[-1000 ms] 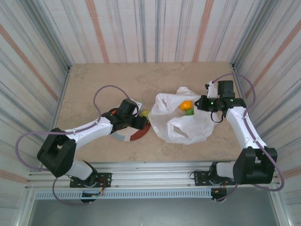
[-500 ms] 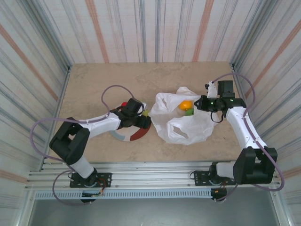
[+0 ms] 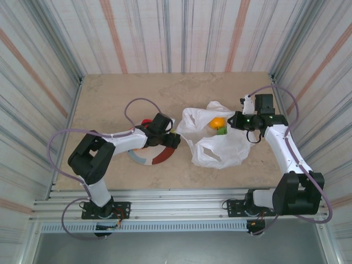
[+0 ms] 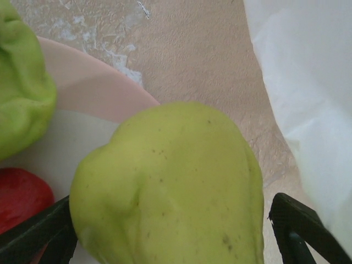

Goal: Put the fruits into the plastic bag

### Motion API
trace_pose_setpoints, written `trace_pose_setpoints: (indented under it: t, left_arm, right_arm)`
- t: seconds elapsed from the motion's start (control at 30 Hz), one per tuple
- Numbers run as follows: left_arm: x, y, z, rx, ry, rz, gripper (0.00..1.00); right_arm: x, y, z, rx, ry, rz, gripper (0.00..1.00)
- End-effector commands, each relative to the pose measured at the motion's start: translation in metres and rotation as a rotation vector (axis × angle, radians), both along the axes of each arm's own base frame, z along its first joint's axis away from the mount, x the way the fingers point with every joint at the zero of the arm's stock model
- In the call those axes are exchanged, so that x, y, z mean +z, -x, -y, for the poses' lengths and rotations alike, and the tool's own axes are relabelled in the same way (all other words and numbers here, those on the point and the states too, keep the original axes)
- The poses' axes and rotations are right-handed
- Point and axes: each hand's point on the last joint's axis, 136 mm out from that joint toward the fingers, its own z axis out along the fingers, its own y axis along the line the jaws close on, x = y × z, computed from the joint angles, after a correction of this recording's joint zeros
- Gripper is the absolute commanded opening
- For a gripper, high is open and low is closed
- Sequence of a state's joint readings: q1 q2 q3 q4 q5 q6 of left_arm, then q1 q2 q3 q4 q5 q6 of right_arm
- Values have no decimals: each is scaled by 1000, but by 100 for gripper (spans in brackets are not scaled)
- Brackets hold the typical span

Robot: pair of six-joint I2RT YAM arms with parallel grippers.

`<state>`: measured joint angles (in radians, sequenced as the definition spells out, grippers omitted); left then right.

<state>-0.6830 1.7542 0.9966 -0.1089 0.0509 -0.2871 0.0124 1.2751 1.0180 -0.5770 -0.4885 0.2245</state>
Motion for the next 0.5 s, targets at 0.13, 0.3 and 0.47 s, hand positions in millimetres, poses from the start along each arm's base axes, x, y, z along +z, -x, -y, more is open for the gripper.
trace_pose_setpoints:
  t: [0.13, 0.3, 0.47]
  left_arm:
    - [7, -13, 11, 16, 34, 40, 84]
    - [8, -10, 11, 19, 49, 36, 74]
    - [14, 0, 2, 31, 61, 45, 69]
  right_arm:
    - [3, 3, 1, 14, 8, 1, 0]
    - [1, 3, 1, 15, 6, -2, 0]
    - [0, 3, 0, 16, 4, -3, 0]
